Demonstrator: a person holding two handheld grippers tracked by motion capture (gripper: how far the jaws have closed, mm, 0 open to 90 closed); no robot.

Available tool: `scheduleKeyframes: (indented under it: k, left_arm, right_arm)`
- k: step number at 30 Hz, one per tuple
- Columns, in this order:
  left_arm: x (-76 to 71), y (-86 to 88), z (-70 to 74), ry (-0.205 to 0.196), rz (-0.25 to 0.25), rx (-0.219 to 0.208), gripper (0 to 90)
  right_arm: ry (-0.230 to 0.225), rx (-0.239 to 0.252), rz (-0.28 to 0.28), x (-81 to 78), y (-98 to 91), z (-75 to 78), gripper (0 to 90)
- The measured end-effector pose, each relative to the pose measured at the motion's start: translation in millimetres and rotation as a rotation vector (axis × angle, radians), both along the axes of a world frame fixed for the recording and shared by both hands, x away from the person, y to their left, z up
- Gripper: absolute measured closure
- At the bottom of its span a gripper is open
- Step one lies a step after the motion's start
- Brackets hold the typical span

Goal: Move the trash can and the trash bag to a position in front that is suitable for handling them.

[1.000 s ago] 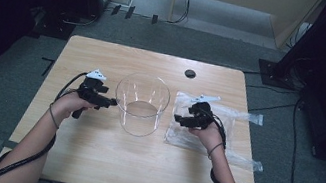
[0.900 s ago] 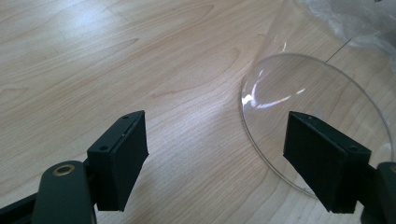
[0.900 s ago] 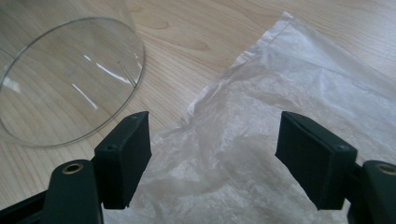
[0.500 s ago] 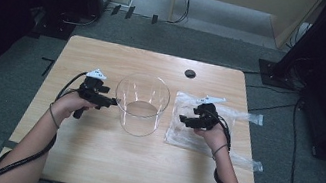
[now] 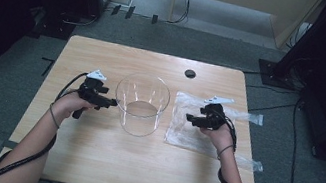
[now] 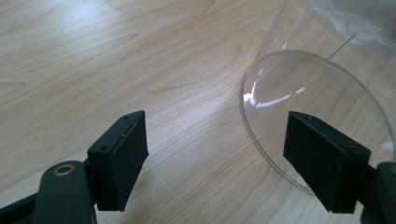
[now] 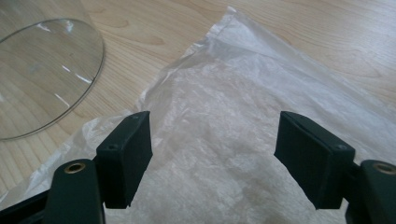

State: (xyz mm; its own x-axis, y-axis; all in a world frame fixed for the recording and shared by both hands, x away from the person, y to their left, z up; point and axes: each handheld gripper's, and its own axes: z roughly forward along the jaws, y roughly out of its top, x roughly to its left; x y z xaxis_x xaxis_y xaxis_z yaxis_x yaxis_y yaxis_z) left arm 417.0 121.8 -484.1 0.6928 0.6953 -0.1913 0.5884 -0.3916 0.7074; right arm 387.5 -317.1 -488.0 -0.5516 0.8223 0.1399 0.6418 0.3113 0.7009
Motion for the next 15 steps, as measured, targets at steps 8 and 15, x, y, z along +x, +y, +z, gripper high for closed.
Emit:
scheduleKeyframes:
  k: [8,15]
  left_arm:
    - [0.5,3.8,0.5,0.001,0.0,0.008,21.1]
    - [0.4,4.6,0.9,-0.001,0.003,0.005,21.1]
  right_arm:
    - [-0.005,-0.002,-0.018,0.2,-11.4,0.3,27.2]
    - [-0.006,0.005,-0.057,0.4,-25.3,0.2,27.2]
